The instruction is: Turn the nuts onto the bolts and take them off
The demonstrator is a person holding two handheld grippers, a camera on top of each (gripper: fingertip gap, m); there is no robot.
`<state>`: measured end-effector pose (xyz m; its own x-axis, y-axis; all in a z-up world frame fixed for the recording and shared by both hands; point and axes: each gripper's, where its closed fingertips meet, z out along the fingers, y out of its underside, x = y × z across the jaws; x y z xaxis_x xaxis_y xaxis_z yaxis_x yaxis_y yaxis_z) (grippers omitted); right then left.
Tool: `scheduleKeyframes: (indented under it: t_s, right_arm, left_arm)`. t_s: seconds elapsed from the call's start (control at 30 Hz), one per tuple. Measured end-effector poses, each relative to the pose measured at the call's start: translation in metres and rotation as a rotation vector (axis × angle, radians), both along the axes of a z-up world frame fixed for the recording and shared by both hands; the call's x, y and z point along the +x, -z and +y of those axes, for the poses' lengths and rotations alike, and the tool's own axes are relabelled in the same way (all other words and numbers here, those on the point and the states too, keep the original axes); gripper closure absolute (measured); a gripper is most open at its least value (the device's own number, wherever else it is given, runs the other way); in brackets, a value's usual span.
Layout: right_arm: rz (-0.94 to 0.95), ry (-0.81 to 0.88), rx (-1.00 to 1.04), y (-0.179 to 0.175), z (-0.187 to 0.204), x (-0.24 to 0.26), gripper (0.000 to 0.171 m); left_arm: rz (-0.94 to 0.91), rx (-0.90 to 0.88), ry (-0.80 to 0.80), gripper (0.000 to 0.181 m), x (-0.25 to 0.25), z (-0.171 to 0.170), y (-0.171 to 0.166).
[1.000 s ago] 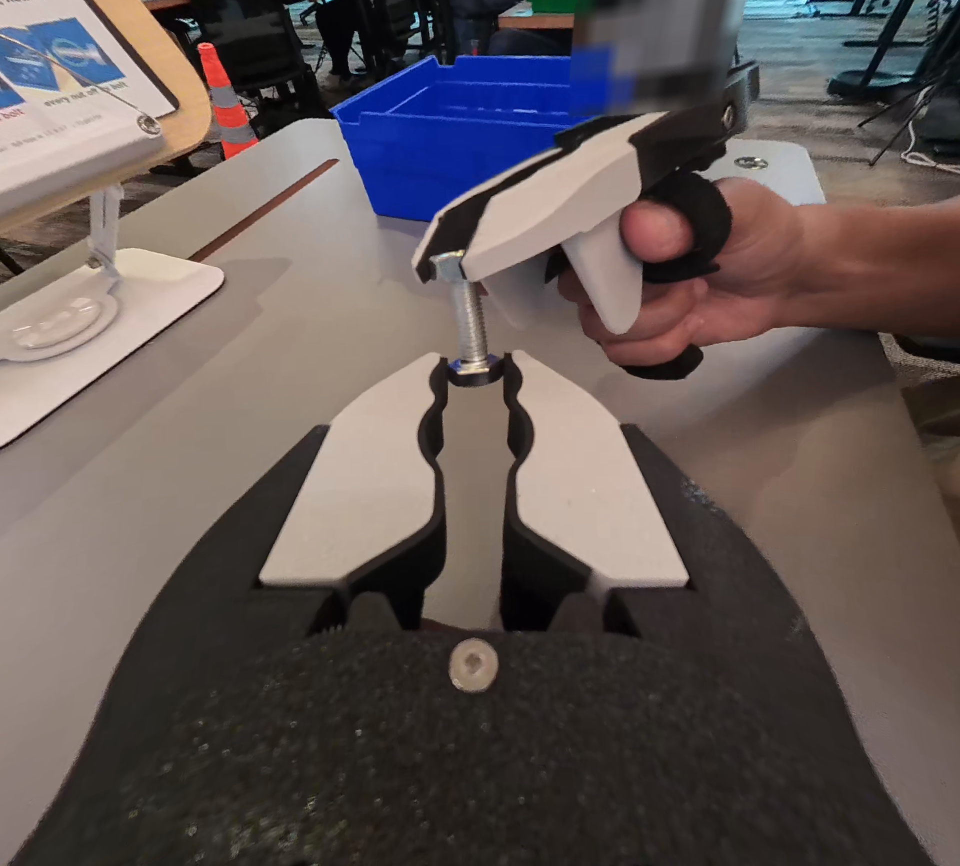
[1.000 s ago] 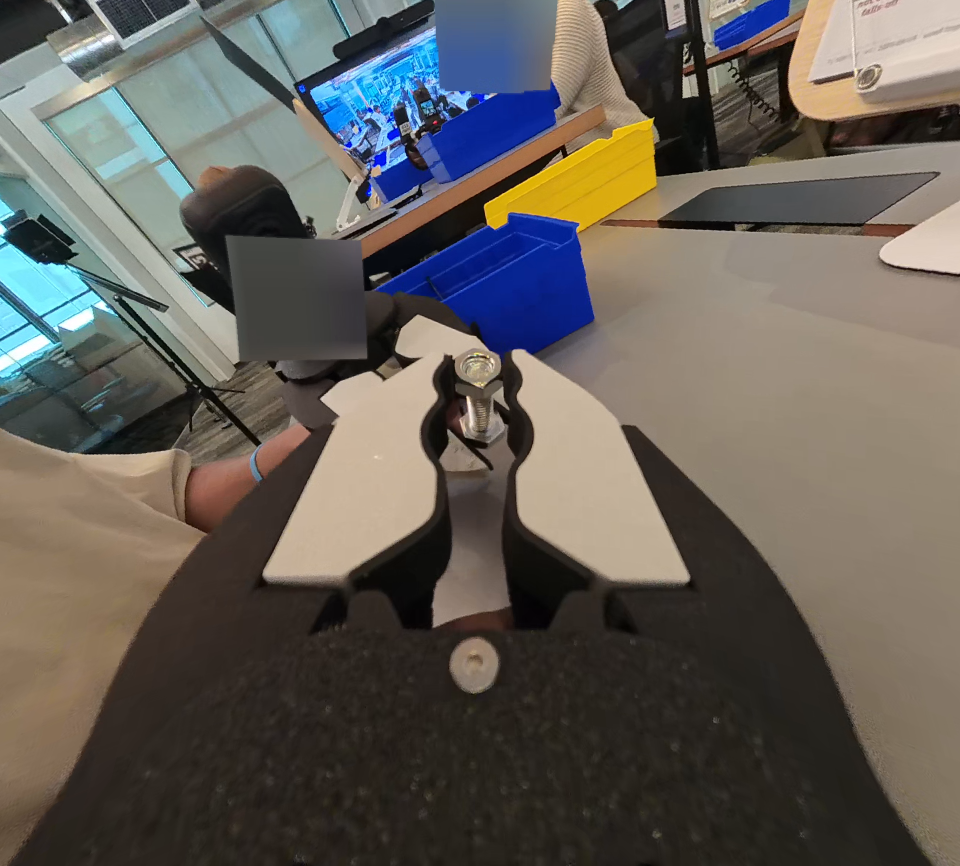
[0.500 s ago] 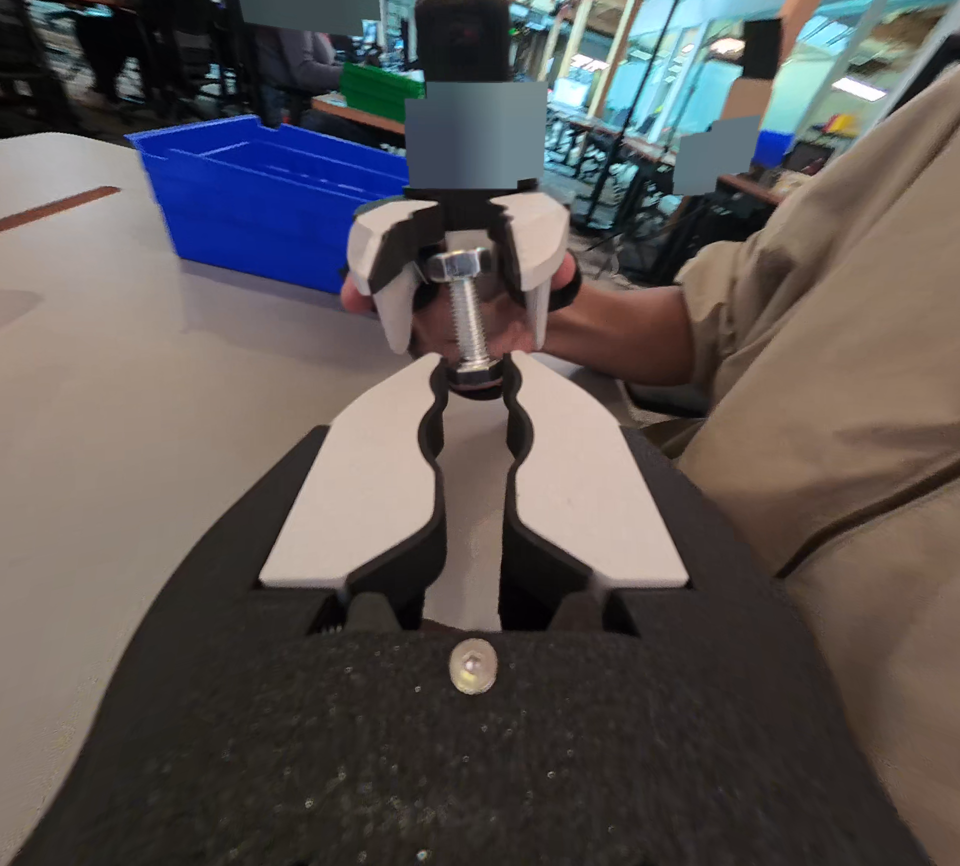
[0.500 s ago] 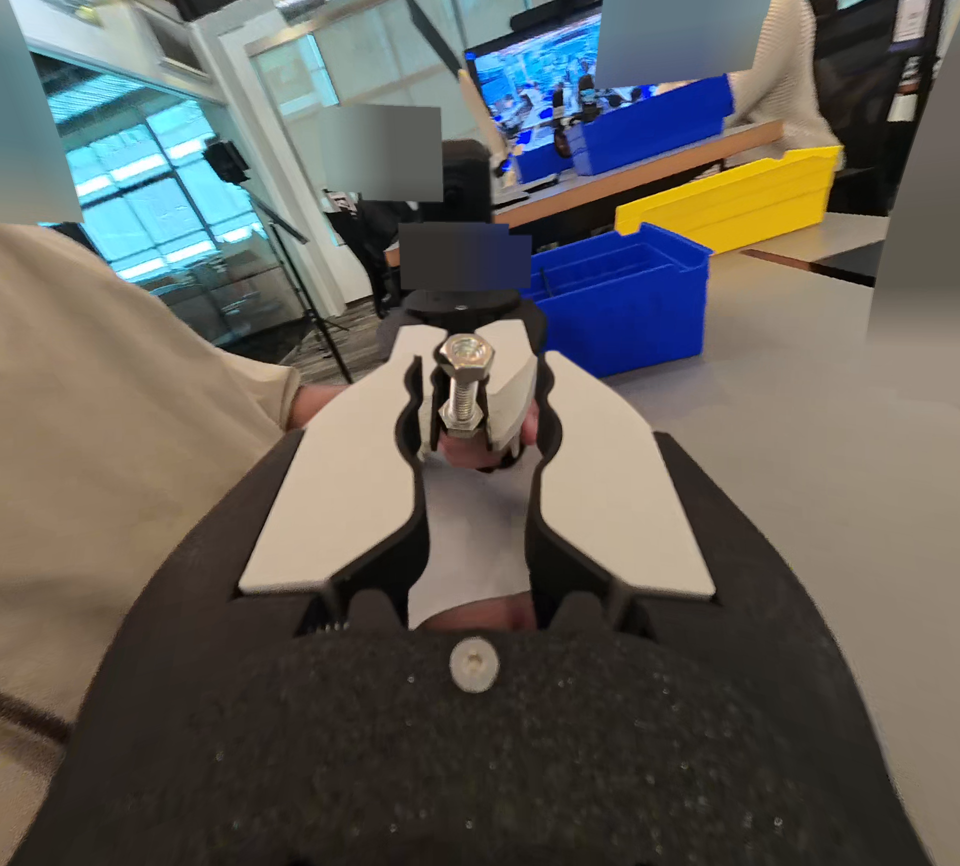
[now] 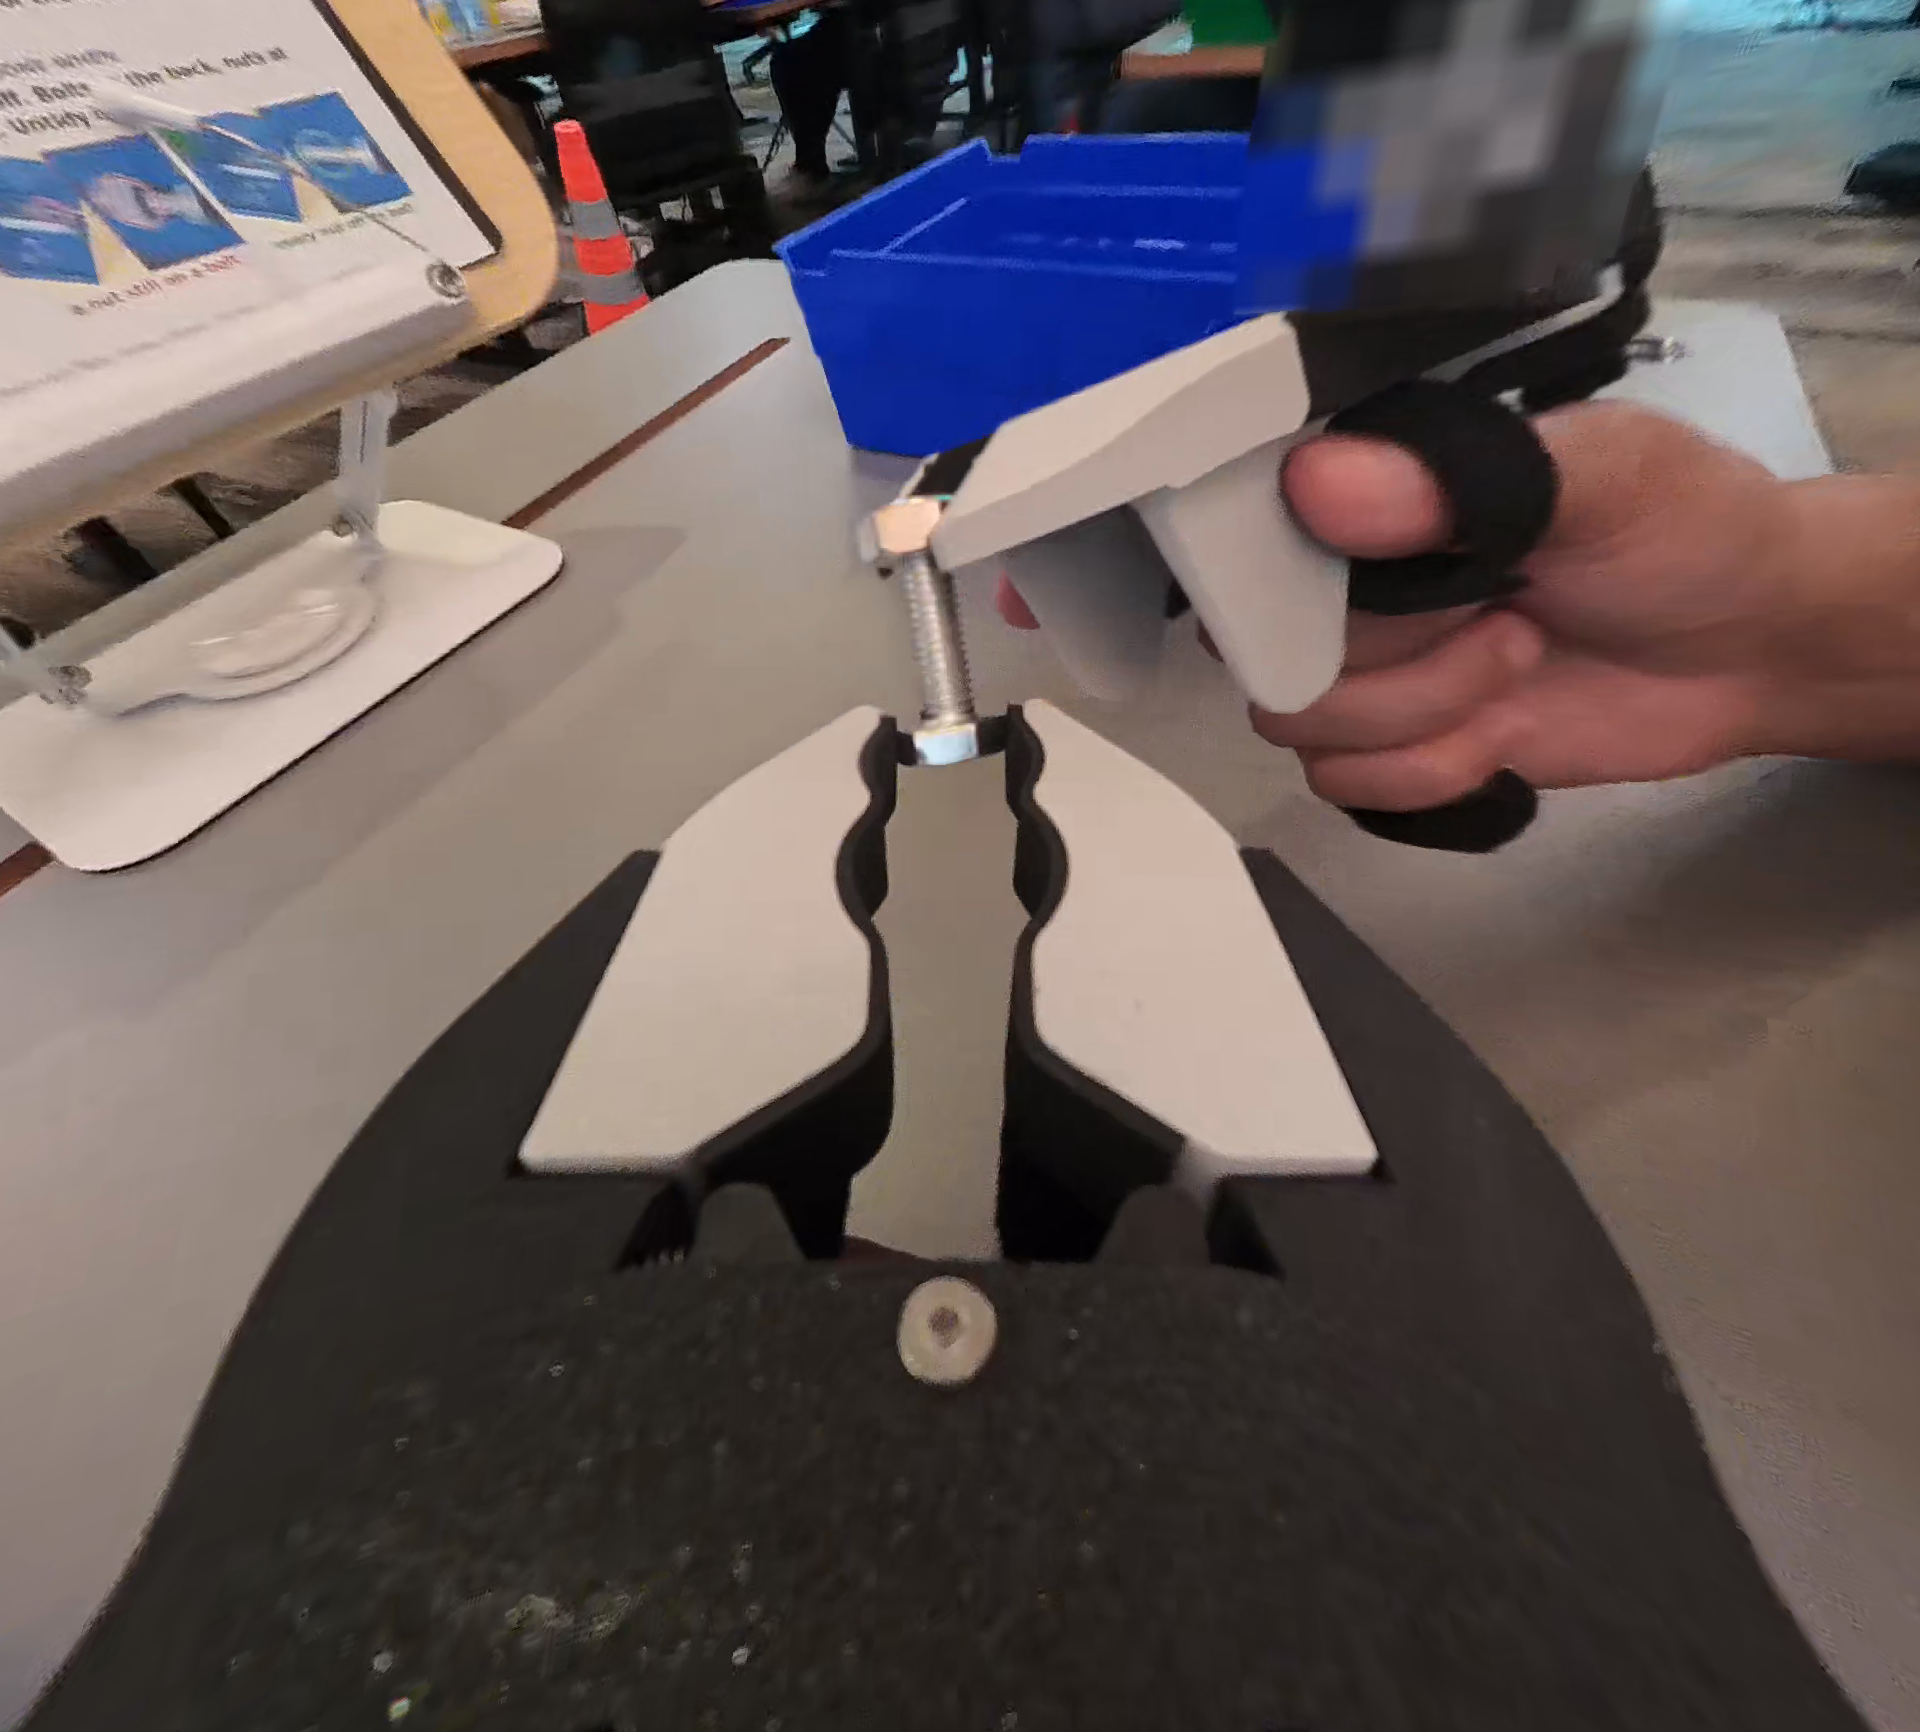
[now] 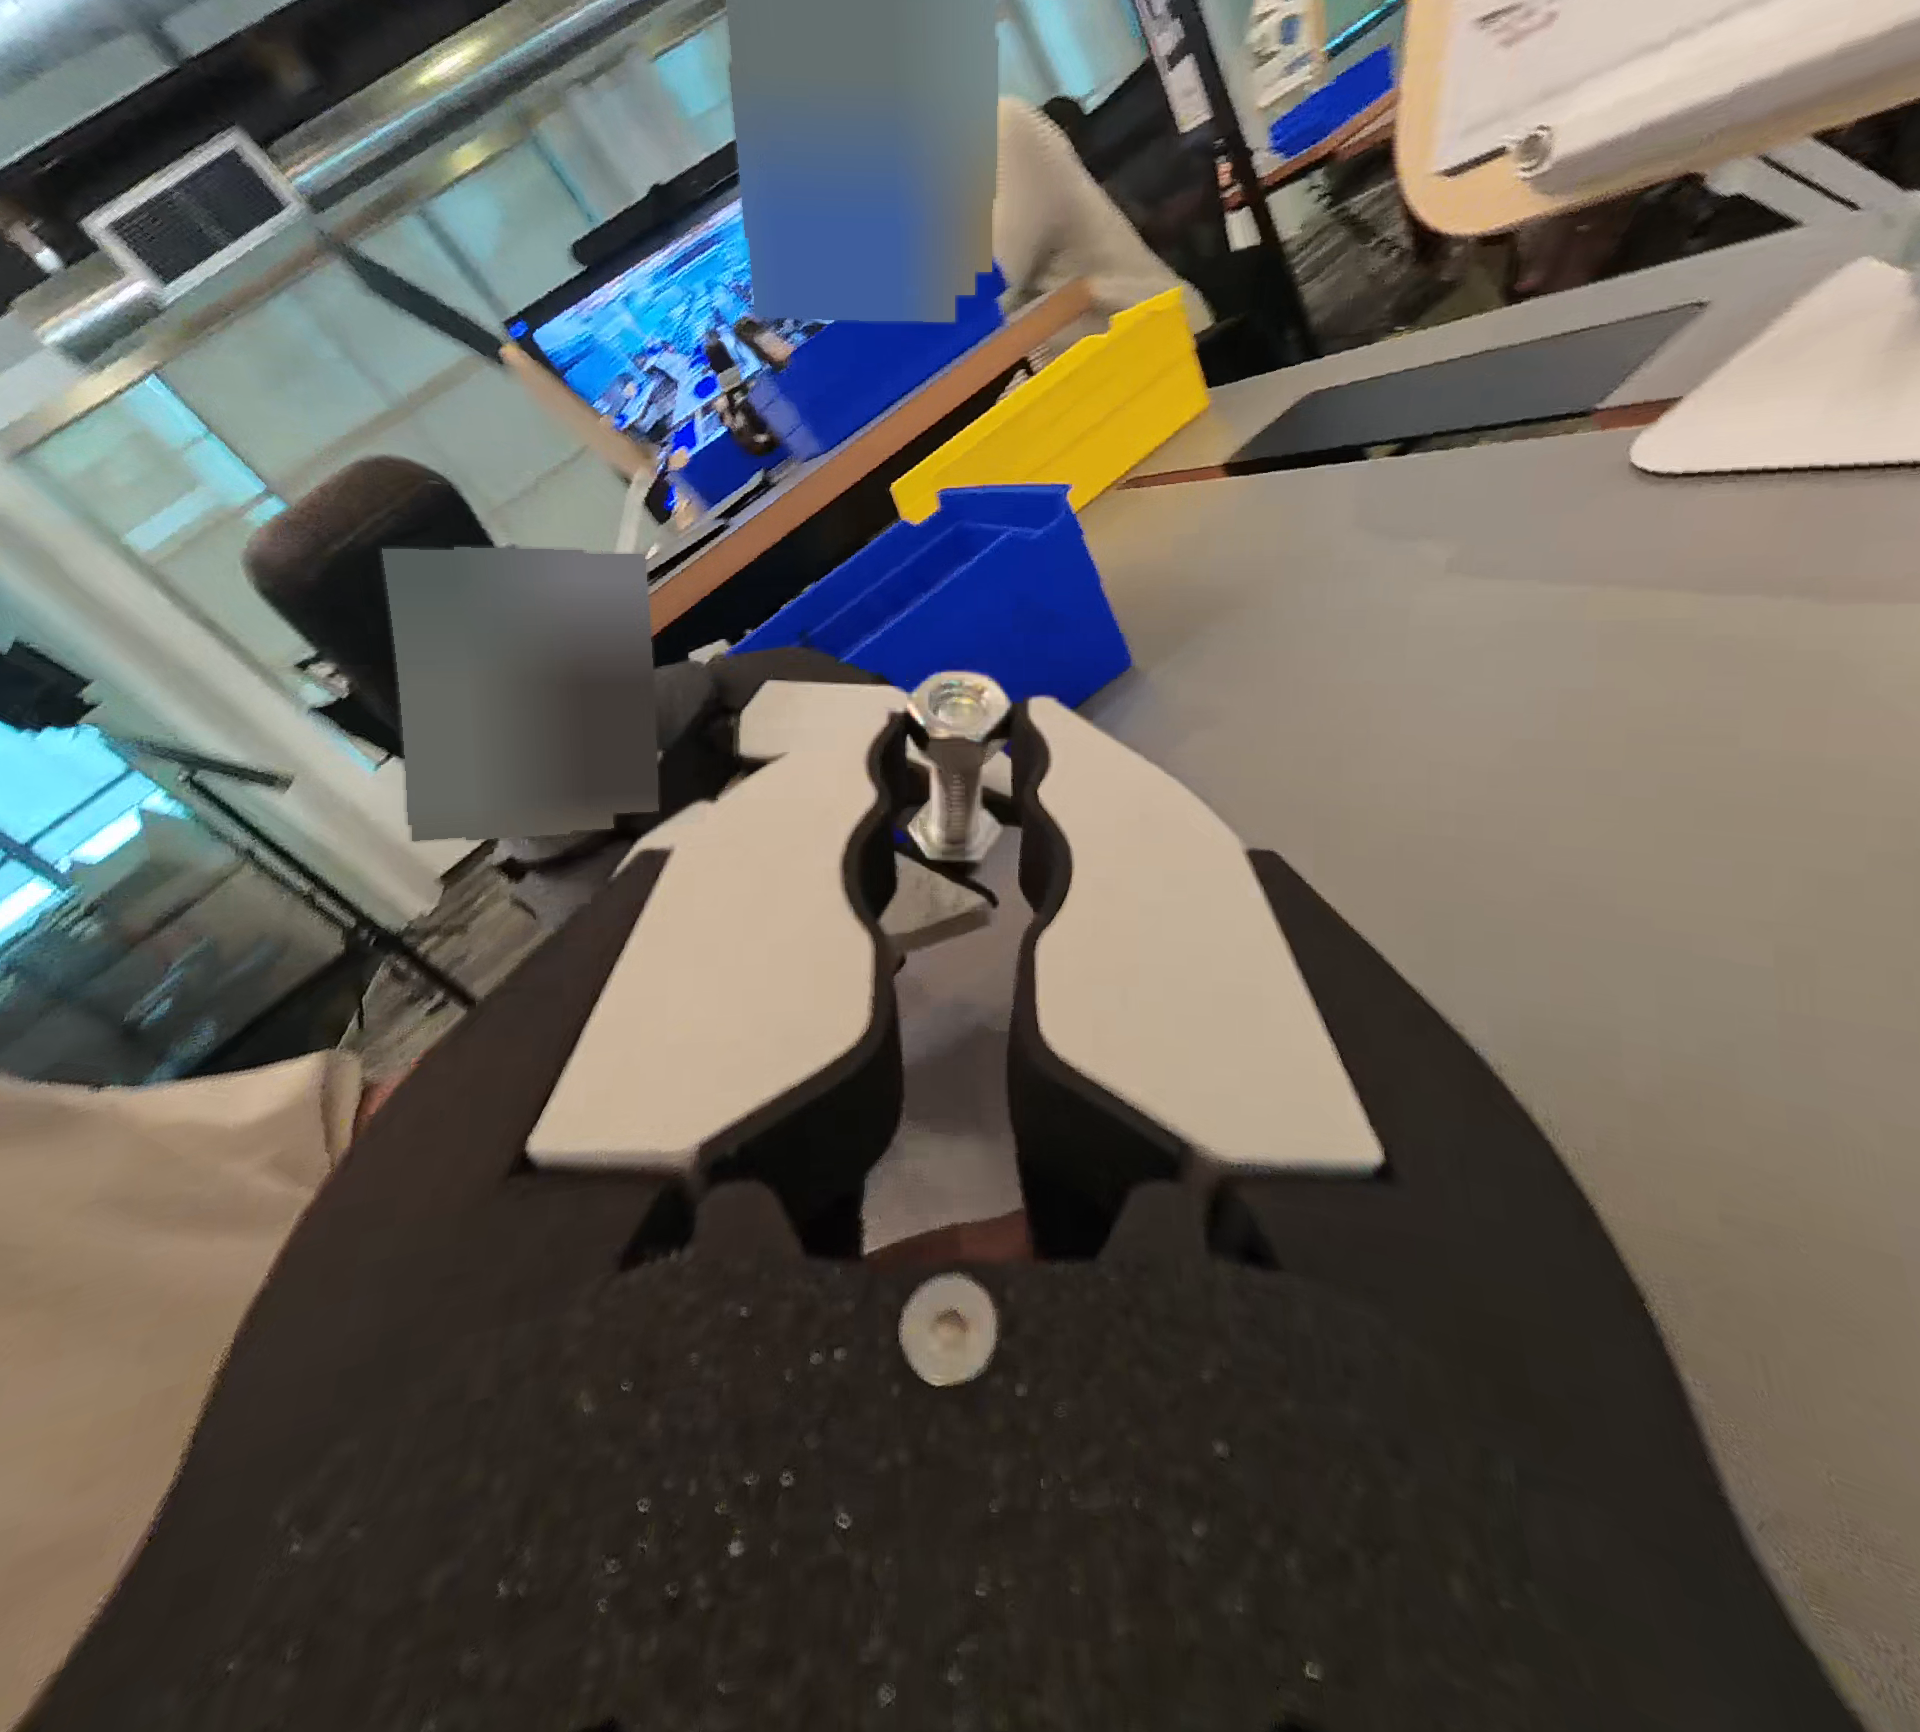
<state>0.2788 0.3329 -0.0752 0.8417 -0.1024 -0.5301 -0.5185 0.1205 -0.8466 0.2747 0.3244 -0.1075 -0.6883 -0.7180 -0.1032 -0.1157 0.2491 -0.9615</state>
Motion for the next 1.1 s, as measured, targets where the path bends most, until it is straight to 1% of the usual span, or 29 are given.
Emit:
scheduleKeyframes:
  t_s: [0.07,0.13,0.17,0.2,0.23,0.27,0.3,0.37,0.43,0.5,0.53,0.57,0.6,0.67,0.8,0.97,1.03,1.1]
  right_arm:
    - [0.002,0.043,-0.004,0.000,0.001,0.000,0.152]
    - [-0.043,0.007,0.023,-0.006,0.000,-0.005,0.152]
    - [-0.072,-0.011,0.038,-0.010,-0.002,-0.005,0.144]
    - [-0.109,-0.049,0.060,-0.015,-0.004,-0.007,0.136]
    - [-0.150,-0.101,0.074,-0.018,-0.007,-0.010,0.134]
    - [-0.186,-0.148,0.072,-0.019,-0.009,-0.011,0.129]
    - [-0.211,-0.207,0.074,-0.020,-0.011,-0.013,0.126]
    - [-0.208,-0.362,0.114,-0.024,-0.015,-0.022,0.118]
    - [-0.170,-0.503,0.201,-0.035,-0.019,-0.032,0.119]
    - [-0.165,-0.621,0.253,-0.041,-0.022,-0.045,0.128]
    - [-0.170,-0.664,0.264,-0.041,-0.021,-0.051,0.129]
    - [-0.179,-0.698,0.266,-0.041,-0.020,-0.057,0.131]
    - [-0.186,-0.707,0.264,-0.041,-0.018,-0.061,0.137]
    - [-0.191,-0.669,0.257,-0.039,-0.012,-0.058,0.153]
    - [-0.167,-0.553,0.184,-0.030,-0.002,-0.045,0.153]
    - [-0.136,-0.273,0.050,-0.015,0.007,-0.017,0.153]
    - [-0.125,-0.156,-0.010,-0.008,0.010,-0.009,0.153]
    - [-0.106,-0.048,-0.057,-0.002,0.012,-0.004,0.153]
  left_arm:
    - [0.024,-0.044,0.011,0.162,0.000,0.001,-0.001]
    - [0.061,-0.127,0.071,0.162,-0.005,-0.001,-0.005]
    - [0.076,-0.163,0.078,0.162,-0.005,0.000,-0.008]
    - [0.110,-0.192,0.122,0.162,-0.009,-0.002,-0.008]
    - [0.128,-0.234,0.163,0.162,-0.013,-0.003,-0.011]
    - [0.131,-0.279,0.185,0.162,-0.015,-0.004,-0.016]
    - [0.155,-0.323,0.246,0.162,-0.022,-0.008,-0.020]
    - [0.189,-0.425,0.360,0.162,-0.034,-0.015,-0.030]
    - [0.259,-0.515,0.507,0.162,-0.051,-0.023,-0.038]
    - [0.280,-0.569,0.571,0.162,-0.058,-0.026,-0.042]
    - [0.298,-0.591,0.599,0.162,-0.060,-0.027,-0.043]
    - [0.300,-0.606,0.595,0.162,-0.059,-0.027,-0.043]
    - [0.313,-0.611,0.614,0.162,-0.061,-0.028,-0.042]
    - [0.309,-0.609,0.624,0.162,-0.063,-0.029,-0.042]
    - [0.264,-0.503,0.501,0.162,-0.049,-0.026,-0.030]
    - [0.160,-0.323,0.254,0.162,-0.020,-0.011,-0.014]
    - [0.136,-0.255,0.180,0.162,-0.012,-0.007,-0.007]
    - [0.134,-0.217,0.140,0.162,-0.008,-0.006,-0.001]
